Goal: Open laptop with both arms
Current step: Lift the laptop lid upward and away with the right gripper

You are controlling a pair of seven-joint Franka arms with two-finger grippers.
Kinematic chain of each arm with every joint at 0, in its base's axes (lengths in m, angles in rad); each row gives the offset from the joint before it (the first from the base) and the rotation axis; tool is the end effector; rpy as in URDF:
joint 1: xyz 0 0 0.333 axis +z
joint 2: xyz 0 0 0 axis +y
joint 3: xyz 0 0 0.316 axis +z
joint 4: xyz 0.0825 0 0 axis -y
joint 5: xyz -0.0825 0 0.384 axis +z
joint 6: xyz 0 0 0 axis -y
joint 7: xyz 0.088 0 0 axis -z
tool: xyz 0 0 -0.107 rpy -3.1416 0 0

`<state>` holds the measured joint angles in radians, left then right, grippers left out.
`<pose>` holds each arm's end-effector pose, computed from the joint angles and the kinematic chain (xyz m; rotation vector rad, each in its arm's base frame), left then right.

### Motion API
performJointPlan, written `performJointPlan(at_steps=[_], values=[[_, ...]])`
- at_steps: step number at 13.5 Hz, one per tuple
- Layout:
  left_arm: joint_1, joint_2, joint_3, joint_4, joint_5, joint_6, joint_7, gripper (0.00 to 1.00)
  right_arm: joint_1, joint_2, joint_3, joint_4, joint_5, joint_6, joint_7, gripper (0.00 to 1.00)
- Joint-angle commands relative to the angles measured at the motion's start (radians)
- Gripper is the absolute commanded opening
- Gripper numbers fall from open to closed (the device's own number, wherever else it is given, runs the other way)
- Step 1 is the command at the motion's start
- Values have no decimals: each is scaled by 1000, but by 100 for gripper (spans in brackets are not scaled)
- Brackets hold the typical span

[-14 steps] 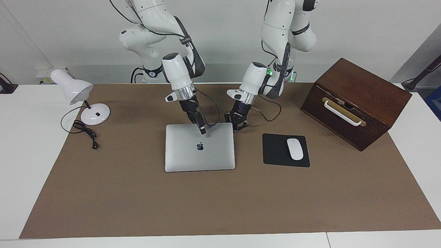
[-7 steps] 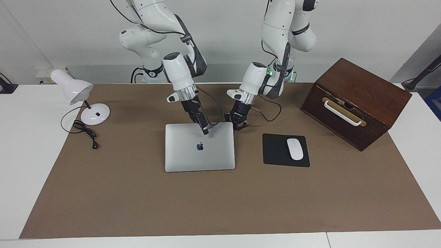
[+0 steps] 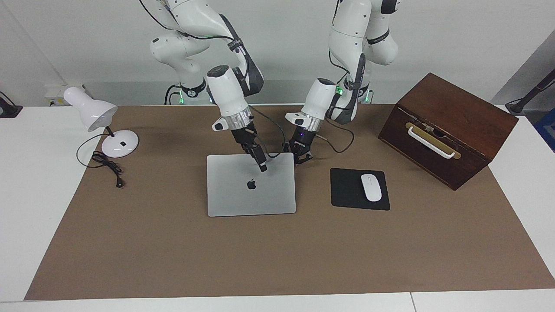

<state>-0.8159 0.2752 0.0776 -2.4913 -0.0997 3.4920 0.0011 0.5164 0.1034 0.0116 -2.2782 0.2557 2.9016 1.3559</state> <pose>0.3918 -0.3406 0.2664 2.5912 -0.8640 0.9777 0.4976 0.2725 0.3668 -2.2753 1.3342 -0.2735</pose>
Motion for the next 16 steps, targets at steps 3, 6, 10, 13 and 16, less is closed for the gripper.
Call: performJointPlan(at_steps=[3,6,10,13,16], values=[[0,52,-2,23,0,13,11,0,-44,33,5,104,4,-85,-50,100],[0,52,-2,23,0,13,11,0,-65,38,5,147,2,-143,-66,100],[0,52,-2,25,0,13,11,0,-87,55,4,242,4,-255,-81,100],[-2,52,-2,23,0,13,11,0,-108,62,5,299,2,-330,-101,100],[-2,53,-2,23,0,13,11,0,-125,73,5,344,2,-378,-116,100]])
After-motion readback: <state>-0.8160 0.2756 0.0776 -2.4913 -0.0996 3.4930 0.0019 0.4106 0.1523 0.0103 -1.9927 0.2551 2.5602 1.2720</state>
